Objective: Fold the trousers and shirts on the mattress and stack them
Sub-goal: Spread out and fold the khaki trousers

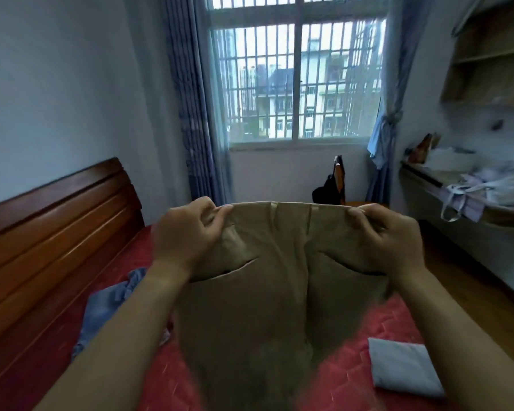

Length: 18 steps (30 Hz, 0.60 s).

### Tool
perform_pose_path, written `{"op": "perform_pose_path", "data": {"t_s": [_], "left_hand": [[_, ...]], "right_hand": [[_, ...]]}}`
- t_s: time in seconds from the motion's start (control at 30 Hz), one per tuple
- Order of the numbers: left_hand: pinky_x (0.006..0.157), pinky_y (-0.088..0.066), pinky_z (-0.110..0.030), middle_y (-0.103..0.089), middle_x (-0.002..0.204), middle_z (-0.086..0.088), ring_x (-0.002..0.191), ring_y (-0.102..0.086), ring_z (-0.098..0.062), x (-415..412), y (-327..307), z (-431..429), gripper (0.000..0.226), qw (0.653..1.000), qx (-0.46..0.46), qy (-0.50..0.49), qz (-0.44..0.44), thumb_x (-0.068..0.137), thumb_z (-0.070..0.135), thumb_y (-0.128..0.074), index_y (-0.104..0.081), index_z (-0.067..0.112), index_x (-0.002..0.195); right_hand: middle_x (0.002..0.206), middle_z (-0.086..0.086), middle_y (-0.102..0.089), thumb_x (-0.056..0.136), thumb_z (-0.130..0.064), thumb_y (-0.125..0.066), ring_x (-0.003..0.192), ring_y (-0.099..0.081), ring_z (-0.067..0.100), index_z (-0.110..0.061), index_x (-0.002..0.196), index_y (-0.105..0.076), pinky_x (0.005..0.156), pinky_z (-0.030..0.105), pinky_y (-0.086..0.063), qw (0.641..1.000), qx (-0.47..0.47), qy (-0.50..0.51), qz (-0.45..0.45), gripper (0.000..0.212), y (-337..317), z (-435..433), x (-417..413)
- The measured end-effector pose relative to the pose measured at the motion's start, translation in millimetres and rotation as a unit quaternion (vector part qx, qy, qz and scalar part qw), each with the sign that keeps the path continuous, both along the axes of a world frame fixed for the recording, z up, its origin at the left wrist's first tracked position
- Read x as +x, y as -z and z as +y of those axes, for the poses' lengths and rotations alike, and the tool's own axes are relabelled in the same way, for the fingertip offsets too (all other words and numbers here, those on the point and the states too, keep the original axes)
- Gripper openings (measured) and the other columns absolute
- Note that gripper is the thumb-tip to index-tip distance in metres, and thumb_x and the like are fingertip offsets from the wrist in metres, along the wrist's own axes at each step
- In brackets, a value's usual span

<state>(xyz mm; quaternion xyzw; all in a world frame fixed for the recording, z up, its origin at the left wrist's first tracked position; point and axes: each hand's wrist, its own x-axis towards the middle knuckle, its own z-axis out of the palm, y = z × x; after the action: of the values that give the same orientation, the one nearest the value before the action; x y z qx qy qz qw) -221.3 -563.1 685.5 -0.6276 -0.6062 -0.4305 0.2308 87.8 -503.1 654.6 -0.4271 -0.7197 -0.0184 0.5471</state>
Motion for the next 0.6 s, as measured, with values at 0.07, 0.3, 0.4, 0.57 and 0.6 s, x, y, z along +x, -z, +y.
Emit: {"op": "perform_pose_path", "data": {"t_s": [0.07,0.3,0.4,0.57,0.6], "left_hand": [[0.052,-0.037,-0.026,-0.064,0.061,-0.005,0.054,-0.055,-0.02,5,-40,-11,0.038,0.999,0.047,0.014,0.017,0.085,0.052,-0.058,-0.066,0.016,0.074],[0.054,-0.043,-0.03,-0.064,0.062,0.0,0.059,-0.059,-0.02,8,-127,-21,0.051,0.988,0.141,0.048,0.04,0.081,0.067,-0.051,-0.066,0.019,0.073],[0.054,-0.034,-0.028,-0.062,0.061,-0.003,0.059,-0.058,-0.025,2,-98,-6,0.049,0.993,0.094,0.043,0.051,0.081,0.064,-0.053,-0.064,0.018,0.071],[0.049,-0.03,-0.026,-0.061,0.061,-0.002,0.056,-0.056,-0.023,-3,-18,33,0.051,0.996,-0.024,0.071,0.054,0.08,0.065,-0.05,-0.062,0.017,0.069],[0.046,-0.03,-0.025,-0.059,0.059,-0.002,0.054,-0.054,-0.021,-5,-4,43,0.054,0.994,-0.042,0.083,0.057,0.079,0.068,-0.048,-0.06,0.016,0.068]], "right_hand": [[0.075,-0.006,-0.068,0.088,-0.044,-0.057,0.067,-0.06,0.005,-0.022,0.088,-0.071,0.058,0.015,-0.044,0.998,0.053,0.012,0.025,0.027,-42,-18,8],[0.075,0.004,-0.071,0.087,-0.054,-0.057,0.069,-0.066,0.017,-0.018,0.082,-0.072,0.062,0.034,-0.051,0.981,0.178,0.073,0.006,0.039,-135,-42,29],[0.075,0.005,-0.072,0.086,-0.051,-0.059,0.069,-0.066,0.018,-0.017,0.081,-0.072,0.061,0.028,-0.045,0.987,0.129,0.086,-0.037,0.036,-112,-31,26],[0.073,-0.003,-0.071,0.083,-0.047,-0.062,0.064,-0.061,0.009,-0.025,0.08,-0.071,0.057,0.024,-0.044,0.996,-0.001,0.061,-0.069,0.025,-32,-1,18],[0.073,-0.004,-0.07,0.083,-0.049,-0.061,0.063,-0.06,0.007,-0.026,0.079,-0.07,0.056,0.022,-0.043,0.995,-0.024,0.061,-0.078,0.025,-18,7,20]]}}
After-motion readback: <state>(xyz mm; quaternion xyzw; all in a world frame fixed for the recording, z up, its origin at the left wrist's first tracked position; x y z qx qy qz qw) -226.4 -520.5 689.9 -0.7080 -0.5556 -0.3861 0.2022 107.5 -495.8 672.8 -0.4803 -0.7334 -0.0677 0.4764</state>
